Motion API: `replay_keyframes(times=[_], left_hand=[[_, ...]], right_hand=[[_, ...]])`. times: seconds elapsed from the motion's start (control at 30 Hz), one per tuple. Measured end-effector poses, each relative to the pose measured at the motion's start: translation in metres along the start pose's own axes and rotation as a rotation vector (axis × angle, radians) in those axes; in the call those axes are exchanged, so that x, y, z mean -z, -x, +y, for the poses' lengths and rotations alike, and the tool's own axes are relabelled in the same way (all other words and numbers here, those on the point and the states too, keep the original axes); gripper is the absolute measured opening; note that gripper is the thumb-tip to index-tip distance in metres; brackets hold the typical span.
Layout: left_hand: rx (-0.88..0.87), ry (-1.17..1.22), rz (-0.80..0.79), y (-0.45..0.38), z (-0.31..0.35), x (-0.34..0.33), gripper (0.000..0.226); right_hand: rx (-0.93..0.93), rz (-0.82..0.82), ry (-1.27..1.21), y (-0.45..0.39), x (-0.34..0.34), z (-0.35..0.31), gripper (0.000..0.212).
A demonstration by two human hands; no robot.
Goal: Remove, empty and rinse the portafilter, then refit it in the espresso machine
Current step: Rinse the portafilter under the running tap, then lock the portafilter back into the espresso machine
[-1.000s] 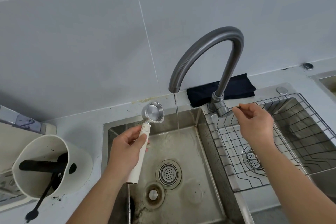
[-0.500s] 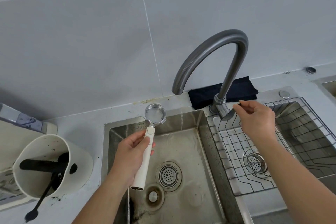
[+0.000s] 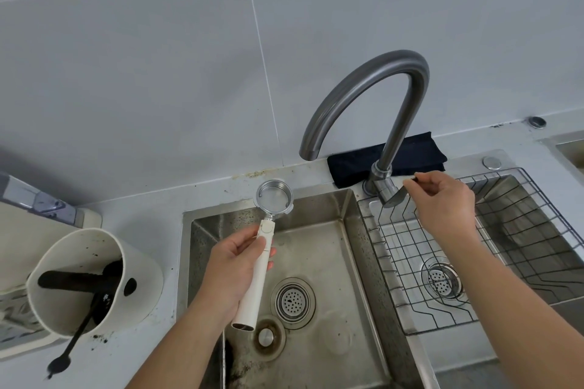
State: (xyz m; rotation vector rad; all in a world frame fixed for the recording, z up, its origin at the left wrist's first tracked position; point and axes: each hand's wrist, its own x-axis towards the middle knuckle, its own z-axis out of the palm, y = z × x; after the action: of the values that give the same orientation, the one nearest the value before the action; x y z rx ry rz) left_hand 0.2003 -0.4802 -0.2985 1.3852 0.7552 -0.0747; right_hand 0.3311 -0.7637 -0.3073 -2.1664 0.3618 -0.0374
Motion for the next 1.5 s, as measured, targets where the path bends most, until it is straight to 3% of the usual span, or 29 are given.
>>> replay_keyframes(times=[0.47, 0.7, 1.0, 1.17, 1.4, 1.5], left_hand=[[0.012, 0.059, -0.014, 0.021, -0.001, -0.002, 0.018], [0.045, 0.057, -0.002, 0.036, 0.004, 0.005, 0.017], [0.067, 0.107, -0.031, 0.065, 0.007, 0.010, 0.020], [0.073, 0.117, -0.036, 0.075, 0.006, 0.011, 0.020], [0.055, 0.184, 0.000, 0.085, 0.001, 0.019, 0.013], [0.045, 0.208, 0.021, 0.092, 0.001, 0.026, 0.012]], right_hand=[[0.012, -0.084, 0.010, 0.021, 0.012, -0.010, 0.049], [0.003, -0.099, -0.158, 0.053, 0.022, -0.019, 0.039], [-0.065, -0.390, -0.371, 0.114, 0.001, -0.035, 0.013], [-0.164, -0.602, -0.441, 0.156, -0.019, -0.039, 0.008], [-0.250, -0.858, -0.446, 0.207, -0.047, -0.048, 0.015], [-0.284, -0.941, -0.486, 0.222, -0.053, -0.053, 0.033]])
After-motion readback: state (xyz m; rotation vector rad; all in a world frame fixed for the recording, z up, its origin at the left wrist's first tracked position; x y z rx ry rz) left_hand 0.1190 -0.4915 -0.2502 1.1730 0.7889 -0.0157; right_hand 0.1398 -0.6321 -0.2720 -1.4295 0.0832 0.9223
